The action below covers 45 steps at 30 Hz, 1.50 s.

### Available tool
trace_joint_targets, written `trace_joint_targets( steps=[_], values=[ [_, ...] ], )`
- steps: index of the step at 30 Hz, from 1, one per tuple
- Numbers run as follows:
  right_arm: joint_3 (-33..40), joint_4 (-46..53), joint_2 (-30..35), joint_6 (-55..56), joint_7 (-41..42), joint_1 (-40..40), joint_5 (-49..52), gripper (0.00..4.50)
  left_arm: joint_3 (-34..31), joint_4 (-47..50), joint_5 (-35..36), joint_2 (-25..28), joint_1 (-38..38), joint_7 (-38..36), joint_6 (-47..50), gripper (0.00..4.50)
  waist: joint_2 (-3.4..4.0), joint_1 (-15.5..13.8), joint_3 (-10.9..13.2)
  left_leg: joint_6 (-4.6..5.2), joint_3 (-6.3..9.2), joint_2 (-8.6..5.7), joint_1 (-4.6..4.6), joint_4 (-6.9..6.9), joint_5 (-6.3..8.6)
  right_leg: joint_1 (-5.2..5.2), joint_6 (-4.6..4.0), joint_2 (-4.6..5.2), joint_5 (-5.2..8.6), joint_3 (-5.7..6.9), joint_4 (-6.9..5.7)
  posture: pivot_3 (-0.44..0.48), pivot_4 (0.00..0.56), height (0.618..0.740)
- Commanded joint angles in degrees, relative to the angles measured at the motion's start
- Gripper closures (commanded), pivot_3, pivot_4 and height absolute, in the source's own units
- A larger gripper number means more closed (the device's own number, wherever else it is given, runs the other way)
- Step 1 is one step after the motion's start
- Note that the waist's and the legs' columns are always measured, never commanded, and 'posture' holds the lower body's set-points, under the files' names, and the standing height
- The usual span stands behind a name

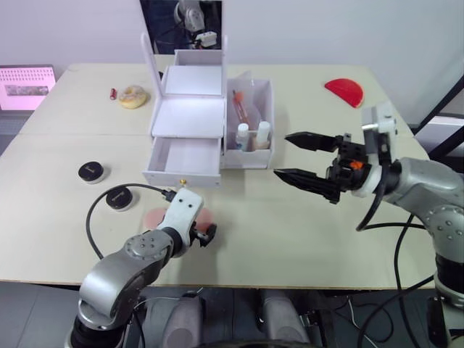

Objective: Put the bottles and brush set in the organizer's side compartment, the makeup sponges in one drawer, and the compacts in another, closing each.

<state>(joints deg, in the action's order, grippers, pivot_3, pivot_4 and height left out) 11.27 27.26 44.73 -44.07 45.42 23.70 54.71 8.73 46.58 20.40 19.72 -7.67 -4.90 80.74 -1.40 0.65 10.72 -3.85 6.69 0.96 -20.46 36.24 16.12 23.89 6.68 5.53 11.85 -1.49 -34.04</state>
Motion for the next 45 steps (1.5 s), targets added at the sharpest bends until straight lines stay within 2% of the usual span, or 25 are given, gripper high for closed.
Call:
trace_joint_targets(
  steps=[1, 7, 11, 14, 18, 22, 25, 27, 29, 33, 37, 41, 45],
  values=[
    [1.31, 1.90, 0.38, 0.49, -0.20, 0.86, 0.80, 0.00, 0.43, 0.55, -0.12, -0.20, 0.10, -0.38, 0.80, 1.85, 0.00, -0.01, 0.00, 0.00, 0.00, 0.00, 0.00, 0.00, 0.00, 0.00, 0.01, 0.00, 0.01, 0.00, 0.00, 0.000, 0.150, 0.739],
    [0.44, 1.76, 0.09, 0.65, -0.19, 0.94, 0.32, 0.00, -1.50, 2.99, 0.39, 0.37, 0.28, -1.19, 0.72, 1.84, 0.00, 0.04, 0.00, 0.00, 0.00, 0.00, 0.00, -0.01, 0.00, 0.01, 0.00, 0.00, 0.00, 0.00, 0.01, 0.000, 0.150, 0.739],
    [0.08, 1.44, -0.08, 0.83, -0.10, 1.26, 0.11, 0.00, -7.18, 8.47, 3.99, 2.16, 1.33, -6.58, -1.24, 1.84, -0.01, 0.14, 0.01, 0.00, 0.00, 0.00, -0.01, -0.03, 0.00, 0.04, -0.02, 0.00, -0.01, 0.00, 0.00, 0.000, 0.150, 0.739],
    [-0.46, 0.71, -0.20, 1.37, 0.51, 1.62, -0.57, 0.00, -16.12, 13.01, 9.92, 8.83, 4.82, -16.86, -5.43, 1.84, -0.01, 0.27, 0.02, 0.00, 0.00, 0.01, -0.02, -0.07, 0.00, 0.10, -0.03, 0.00, -0.01, 0.00, 0.00, 0.000, 0.150, 0.739],
    [-0.89, -0.33, -0.13, 1.94, 1.80, 2.70, -1.03, 0.00, -30.63, 11.79, 17.22, 18.37, 9.52, -31.11, -11.38, 1.84, 0.01, 0.18, 0.04, 0.00, 0.00, 0.01, -0.04, -0.08, 0.00, 0.14, -0.09, 0.00, -0.04, 0.00, 0.00, 0.000, 0.150, 0.739],
    [-1.06, -1.15, 0.54, 1.95, 4.27, 3.79, -0.91, 0.00, -43.00, 4.91, 27.63, 27.51, 9.72, -44.98, -14.41, 1.84, 0.00, -0.03, 0.07, 0.00, -0.01, 0.01, -0.08, -0.03, 0.00, 0.16, 0.06, 0.01, 0.06, 0.01, 0.02, 0.000, 0.150, 0.739],
    [-1.16, -1.82, 0.97, 2.14, 5.91, 4.40, -1.43, 0.00, -46.40, -3.87, 32.38, 34.98, 4.99, -52.24, -16.59, 1.84, 0.03, 0.02, 0.09, -0.01, -0.01, 0.01, -0.14, -0.01, 0.01, 0.20, 0.06, 0.02, 0.06, 0.03, 0.06, 0.000, 0.150, 0.739],
    [-1.69, -2.18, 1.14, 2.25, 6.70, 5.16, -2.13, 0.00, -45.39, -10.26, 33.15, 39.44, 0.87, -55.80, -18.51, 1.84, 0.04, 0.13, 0.10, -0.01, -0.01, 0.01, -0.18, -0.02, 0.00, 0.25, 0.06, 0.02, 0.06, 0.04, 0.06, 0.000, 0.150, 0.739],
    [-2.59, -2.44, 1.00, 2.42, 7.18, 6.51, -2.99, 0.00, -40.86, -18.89, 31.27, 43.29, -5.77, -58.19, -21.70, 1.84, 0.05, 0.26, 0.11, 0.00, -0.01, 0.01, -0.21, -0.08, 0.00, 0.33, 0.05, 0.02, 0.05, 0.03, 0.04, 0.000, 0.150, 0.739],
    [-3.84, -2.35, 0.34, 2.06, 7.12, 8.39, -3.30, 0.00, -28.09, -33.53, 23.56, 47.67, -17.35, -63.44, -30.23, 1.84, 0.10, 0.45, 0.12, 0.00, -0.02, 0.01, -0.25, -0.19, 0.00, 0.42, -0.14, 0.01, -0.07, 0.03, 0.01, 0.000, 0.150, 0.739],
    [-5.45, -1.63, -1.38, 3.53, 5.78, 8.56, -5.61, 0.00, -17.57, -44.90, 16.73, 47.03, -27.23, -69.05, -37.44, 1.84, 0.10, 0.53, 0.13, 0.00, -0.02, 0.01, -0.41, -0.23, 0.00, 0.54, -0.09, 0.00, -0.04, 0.03, 0.02, 0.000, 0.150, 0.739],
    [-6.37, 0.38, -3.85, 3.93, 2.35, 8.11, -6.94, 0.00, -8.11, -54.55, 9.82, 43.16, -35.97, -75.40, -44.37, 1.84, 0.10, 0.40, 0.13, 0.00, 0.00, 0.01, -0.73, -0.15, -0.01, 0.75, -0.03, 0.00, -0.05, 0.04, 0.01, 0.000, 0.150, 0.739],
    [-6.14, 3.23, -5.13, 3.22, -0.41, 6.43, -6.54, 0.00, -3.55, -62.07, 5.28, 39.12, -41.11, -78.80, -47.99, 1.84, 0.10, 0.16, 0.13, -0.01, 0.02, 0.00, -0.81, -0.09, -0.02, 0.75, -0.01, -0.01, -0.04, 0.05, 0.01, 0.000, 0.150, 0.739]
  ],
)
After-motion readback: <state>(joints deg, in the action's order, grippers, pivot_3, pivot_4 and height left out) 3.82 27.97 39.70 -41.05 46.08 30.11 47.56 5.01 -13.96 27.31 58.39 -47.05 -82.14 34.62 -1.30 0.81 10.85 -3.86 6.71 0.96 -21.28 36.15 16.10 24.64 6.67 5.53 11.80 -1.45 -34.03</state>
